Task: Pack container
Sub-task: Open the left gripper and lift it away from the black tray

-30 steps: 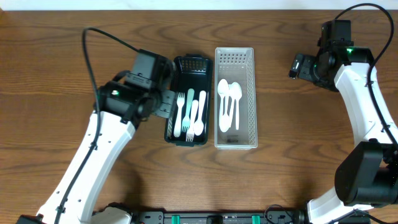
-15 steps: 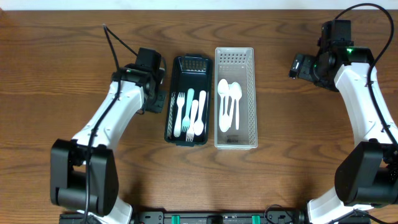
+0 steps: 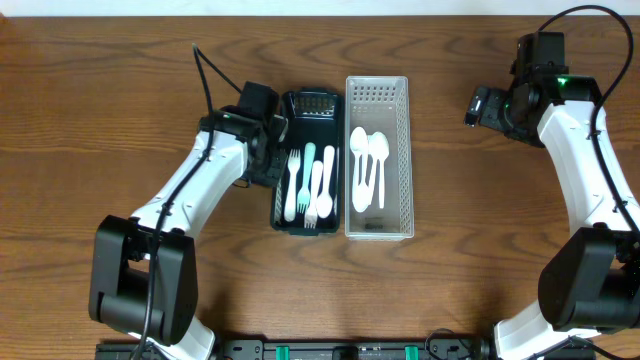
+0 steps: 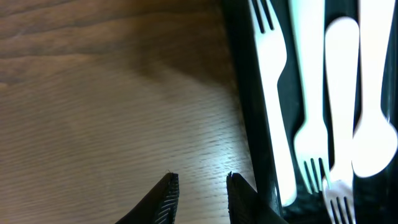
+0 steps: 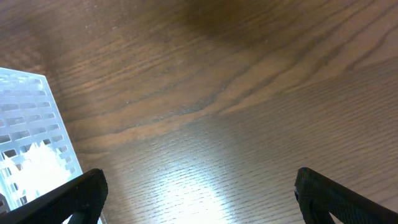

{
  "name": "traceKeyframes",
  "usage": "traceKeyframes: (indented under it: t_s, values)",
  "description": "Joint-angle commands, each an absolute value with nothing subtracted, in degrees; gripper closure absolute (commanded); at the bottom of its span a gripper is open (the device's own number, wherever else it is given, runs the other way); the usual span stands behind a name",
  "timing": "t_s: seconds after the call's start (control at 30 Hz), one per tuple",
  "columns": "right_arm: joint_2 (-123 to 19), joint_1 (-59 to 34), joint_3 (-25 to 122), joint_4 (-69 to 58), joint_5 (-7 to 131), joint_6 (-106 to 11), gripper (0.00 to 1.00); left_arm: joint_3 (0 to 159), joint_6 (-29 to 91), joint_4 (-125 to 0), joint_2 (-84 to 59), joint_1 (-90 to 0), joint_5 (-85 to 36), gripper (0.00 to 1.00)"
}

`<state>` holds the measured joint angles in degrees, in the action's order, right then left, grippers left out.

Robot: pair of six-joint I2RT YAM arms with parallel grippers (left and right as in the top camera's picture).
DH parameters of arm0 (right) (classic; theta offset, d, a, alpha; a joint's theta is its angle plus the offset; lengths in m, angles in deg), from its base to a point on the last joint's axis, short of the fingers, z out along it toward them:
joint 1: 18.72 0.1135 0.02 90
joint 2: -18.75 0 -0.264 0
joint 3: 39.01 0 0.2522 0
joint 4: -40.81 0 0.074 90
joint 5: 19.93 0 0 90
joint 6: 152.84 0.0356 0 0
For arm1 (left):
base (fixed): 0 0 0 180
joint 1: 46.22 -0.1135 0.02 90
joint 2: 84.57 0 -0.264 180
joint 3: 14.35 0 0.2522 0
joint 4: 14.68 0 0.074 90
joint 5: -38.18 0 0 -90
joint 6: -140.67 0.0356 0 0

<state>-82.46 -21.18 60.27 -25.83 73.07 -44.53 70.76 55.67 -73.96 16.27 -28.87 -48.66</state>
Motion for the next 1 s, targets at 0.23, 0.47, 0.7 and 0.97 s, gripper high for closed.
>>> traceKeyframes:
  t_s: [0.23, 0.47, 0.7, 0.97]
  values:
    - [-81.9, -21.5, 61.2, -25.9, 73.0, -44.7, 0.01, 71.2, 56.4, -76.9, 15.0, -27.7, -53.6, 0.71]
    - [-81.9, -21.5, 61.2, -25.9, 73.0, -44.6, 0.01, 75.1, 53.5, -81.9, 7.6, -33.9, -57.9, 0.70]
    - [-81.9, -21.5, 61.2, -25.9, 73.0, -44.7, 0.01, 79.5, 55.6, -89.3, -7.6, -37.7, -57.9, 0.69]
    - [-81.9, -21.5, 61.2, -25.9, 73.0, -44.6, 0.01, 79.5, 66.7, -92.7, -22.9, -37.7, -57.9, 0.62]
